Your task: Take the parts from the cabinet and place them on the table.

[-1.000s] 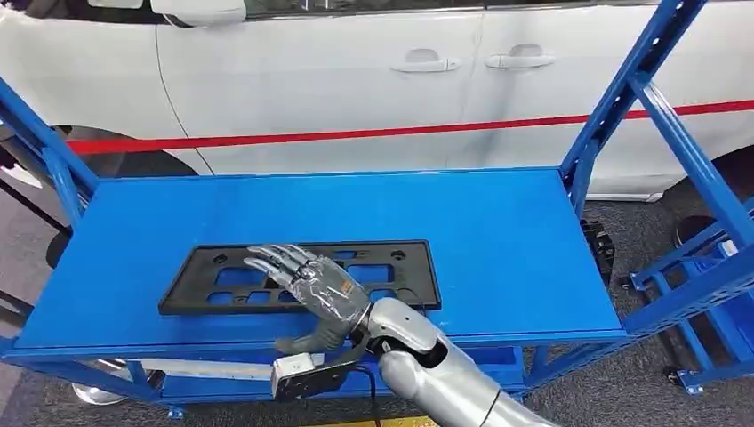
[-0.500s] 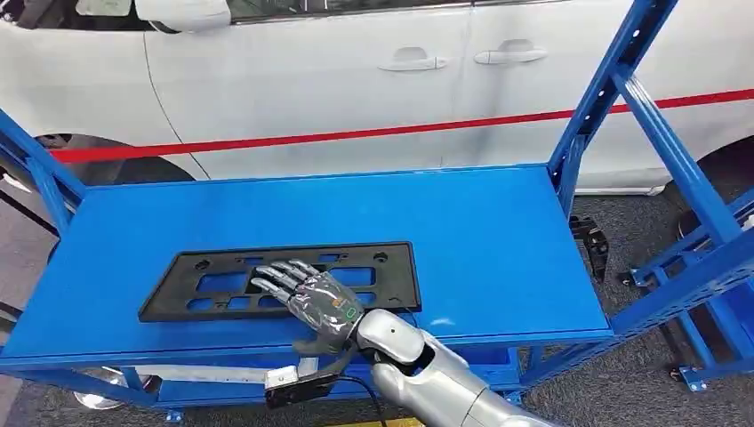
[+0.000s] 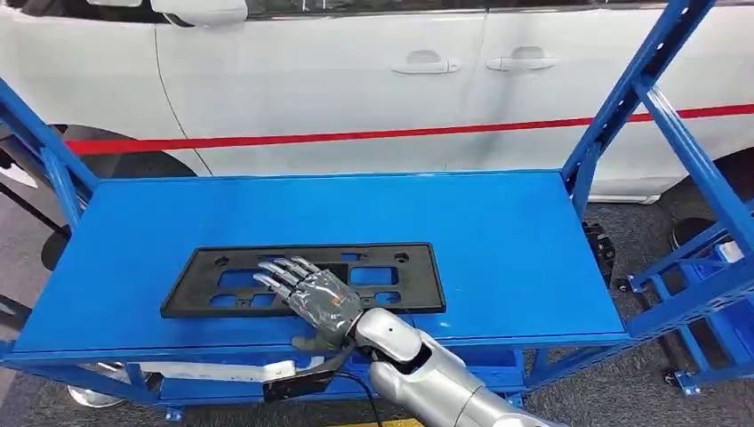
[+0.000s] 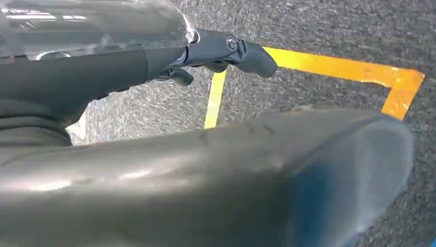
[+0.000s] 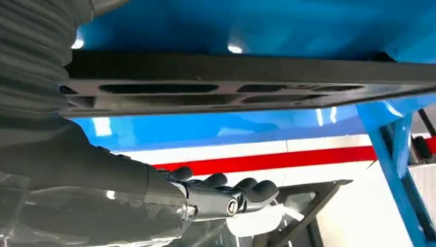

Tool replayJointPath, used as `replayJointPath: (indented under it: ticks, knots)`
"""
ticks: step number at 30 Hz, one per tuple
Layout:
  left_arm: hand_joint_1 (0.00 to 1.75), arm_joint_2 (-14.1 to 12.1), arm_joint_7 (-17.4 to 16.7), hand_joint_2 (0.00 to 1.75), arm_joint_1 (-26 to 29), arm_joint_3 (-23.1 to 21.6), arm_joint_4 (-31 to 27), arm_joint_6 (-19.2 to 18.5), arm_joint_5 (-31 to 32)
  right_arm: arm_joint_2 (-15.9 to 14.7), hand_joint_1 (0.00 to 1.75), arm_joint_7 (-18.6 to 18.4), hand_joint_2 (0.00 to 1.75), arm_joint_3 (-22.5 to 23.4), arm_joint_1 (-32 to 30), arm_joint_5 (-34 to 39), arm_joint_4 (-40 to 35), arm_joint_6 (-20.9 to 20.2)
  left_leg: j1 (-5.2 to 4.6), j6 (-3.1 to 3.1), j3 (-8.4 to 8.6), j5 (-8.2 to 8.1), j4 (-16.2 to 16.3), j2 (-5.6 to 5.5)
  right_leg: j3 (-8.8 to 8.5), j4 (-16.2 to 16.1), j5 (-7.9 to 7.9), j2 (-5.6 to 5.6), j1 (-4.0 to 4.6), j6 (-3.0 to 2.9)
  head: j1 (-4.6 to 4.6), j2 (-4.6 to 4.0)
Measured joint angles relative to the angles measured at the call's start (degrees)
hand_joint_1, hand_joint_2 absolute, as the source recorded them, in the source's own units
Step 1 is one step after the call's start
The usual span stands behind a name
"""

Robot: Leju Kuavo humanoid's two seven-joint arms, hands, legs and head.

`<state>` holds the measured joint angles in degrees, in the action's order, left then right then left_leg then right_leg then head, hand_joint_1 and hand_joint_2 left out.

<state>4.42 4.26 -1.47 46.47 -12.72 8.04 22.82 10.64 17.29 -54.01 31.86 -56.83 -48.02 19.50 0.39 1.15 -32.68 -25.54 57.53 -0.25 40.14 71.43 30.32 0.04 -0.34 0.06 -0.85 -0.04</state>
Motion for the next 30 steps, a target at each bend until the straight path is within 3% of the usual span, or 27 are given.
replayJointPath:
  ticks: [2,3,6,8,9,11,12,13,14,15,17,18,19,21,23,25,27,28,29,30]
  knots:
    - [0.00,0.0,0.2,0.00,0.0,0.0,0.0,-0.2,0.0,0.3,0.00,-0.5,1.75,0.3,0.7,0.1,0.6,0.0,-0.06,-0.27,0.17,-0.23,0.2,-0.08,-5.02,-9.9,-4.50,0.00,0.19,-0.83,0.02,0.00]
    - [0.00,0.0,0.3,0.00,0.0,0.0,0.0,-0.4,0.0,0.8,0.00,-0.7,1.75,0.3,1.2,-0.3,1.2,-0.1,-0.50,-0.55,-0.08,-0.40,0.4,-0.09,-6.12,-12.4,-3.86,-0.03,0.49,-0.92,0.00,0.00]
    - [0.00,-0.1,0.6,0.00,-0.2,0.0,0.0,-0.4,0.2,1.7,0.00,-1.6,1.75,0.3,2.0,-2.2,3.3,0.0,-0.29,-1.45,-0.11,-0.28,0.2,-0.03,-5.85,-12.5,-4.16,0.03,0.60,-1.13,-0.07,0.00]
    - [0.00,-0.4,0.8,0.00,-0.4,0.0,0.0,-0.4,0.6,2.3,0.00,-2.1,1.75,0.3,2.2,-3.6,4.8,0.2,-0.10,-2.08,-0.21,-1.03,0.7,-0.02,-6.33,-13.4,-4.59,-0.16,0.00,-1.77,-0.04,0.00]
    - [0.00,-0.4,0.9,0.00,-0.4,0.0,0.0,-0.5,0.6,2.6,0.00,-2.5,1.75,0.3,2.4,-4.2,5.5,0.4,-0.13,-2.45,-1.06,-2.53,2.9,-0.03,-6.38,-13.4,-4.59,-0.14,-0.05,-1.98,-0.09,0.00]
    - [0.00,-0.4,1.0,0.00,-0.4,0.0,0.0,-0.5,0.9,3.6,0.00,-3.6,1.75,0.3,3.0,-6.4,7.7,1.2,0.23,-3.00,-5.36,-7.07,12.1,0.00,-6.33,-13.4,-4.54,-0.13,0.03,-2.18,-0.13,0.00]
    - [0.00,-0.4,1.0,0.00,-0.5,0.0,0.0,-0.6,1.1,3.7,0.00,-4.1,1.75,0.2,3.1,-7.2,8.5,1.4,0.26,-3.19,-7.38,-8.59,16.3,0.00,-6.32,-13.4,-4.49,-0.16,0.06,-2.25,-0.13,0.00]
    - [0.00,-0.4,1.1,0.00,-0.4,0.0,0.0,-0.6,1.2,3.8,0.00,-4.7,1.75,0.2,3.1,-8.0,9.3,1.7,0.31,-3.31,-8.54,-8.70,18.4,0.01,-6.34,-13.3,-4.47,-0.18,0.06,-2.27,-0.11,0.00]
    - [0.00,-0.4,1.1,0.00,-0.4,0.0,0.0,-0.6,1.2,4.0,0.00,-5.3,1.75,0.0,3.1,-8.8,10.2,2.1,0.38,-3.41,-8.19,-7.31,17.3,0.02,-6.37,-13.3,-4.43,-0.17,0.03,-2.23,-0.13,0.00]
    - [0.00,-0.4,1.2,0.00,-0.4,0.0,0.0,-0.6,1.3,4.2,0.00,-5.9,1.75,-0.1,3.3,-9.6,10.9,2.3,0.46,-3.44,-6.63,-5.03,13.9,0.04,-6.41,-13.2,-4.39,-0.11,-0.01,-2.17,-0.13,0.00]
    - [0.00,-0.5,1.3,0.00,-0.6,0.0,0.0,-0.8,1.7,4.9,0.00,-6.6,1.75,-0.2,3.8,-10.8,11.9,2.9,0.70,-3.39,-1.50,0.17,3.3,0.11,-6.61,-13.0,-4.12,0.08,-0.09,-1.82,-0.13,0.00]
    - [0.00,-0.5,1.3,0.00,-0.6,0.0,0.0,-0.8,1.7,5.0,0.00,-6.9,1.75,-0.2,4.1,-11.3,12.4,3.1,0.66,-3.27,-0.32,-0.45,1.1,0.09,-6.55,-12.9,-3.98,0.10,0.20,-1.54,-0.11,0.00]
    - [0.00,-0.5,1.4,0.00,-0.9,0.0,0.0,-0.9,1.8,5.2,0.00,-7.1,1.75,-0.3,4.4,-12.0,13.0,3.2,0.31,-2.53,-0.20,-0.41,0.5,-0.11,-6.31,-12.7,-3.97,0.15,0.35,-1.24,-0.13,0.00]
    - [0.00,-0.5,1.4,0.00,-0.8,0.0,0.0,-1.0,1.8,5.4,0.00,-7.9,1.75,-0.7,4.7,-13.1,13.6,3.5,0.12,-2.01,-0.34,-0.45,0.6,-0.11,-6.40,-13.0,-4.13,0.11,0.21,-0.77,-0.09,0.00]
    - [0.00,-0.6,1.6,0.00,-0.8,0.0,0.0,-1.0,2.0,5.7,0.00,-9.1,1.75,-0.8,5.2,-14.6,14.2,3.8,0.60,-1.04,-0.03,0.07,-0.1,0.03,-6.33,-12.7,-3.69,0.13,0.15,-0.07,-0.07,0.00]
    - [0.00,-0.6,1.8,0.00,-0.9,0.1,0.0,-1.0,2.4,5.7,0.00,-10.4,1.75,-0.9,5.6,-16.1,14.9,4.1,0.47,-0.29,0.00,0.13,-0.2,0.05,-4.02,-7.5,-0.30,0.09,0.05,0.22,-0.02,0.00]
    - [0.00,-0.7,2.0,0.00,-0.9,0.1,0.0,-1.1,2.8,5.7,0.00,-12.1,1.75,-0.9,5.6,-17.5,15.8,4.3,0.30,-0.10,-0.02,0.09,-0.2,0.05,0.68,2.2,3.79,0.08,-0.02,0.39,-0.02,0.00]
    - [0.00,-0.7,2.0,0.00,-0.9,0.2,0.0,-1.2,3.0,5.7,0.00,-12.9,1.75,-0.9,5.6,-18.0,16.2,4.3,0.24,-0.09,0.00,0.08,-0.2,0.05,2.07,4.8,4.16,0.08,-0.02,0.41,0.00,0.00]
    - [0.00,-0.7,2.1,0.00,-0.9,0.2,0.0,-1.2,3.1,5.7,0.00,-13.7,1.75,-0.9,5.8,-18.5,16.5,4.4,0.20,-0.09,0.10,0.07,-0.2,0.02,2.12,4.7,3.24,0.08,-0.02,0.35,-0.02,0.00]
    - [0.00,-0.7,2.1,0.00,-0.9,0.2,0.0,-1.2,3.2,5.8,0.00,-14.5,1.75,-0.9,6.1,-19.0,16.9,4.4,0.16,-0.14,0.21,0.04,-0.2,-0.05,0.79,1.8,1.07,0.08,-0.01,0.13,-0.02,0.00]
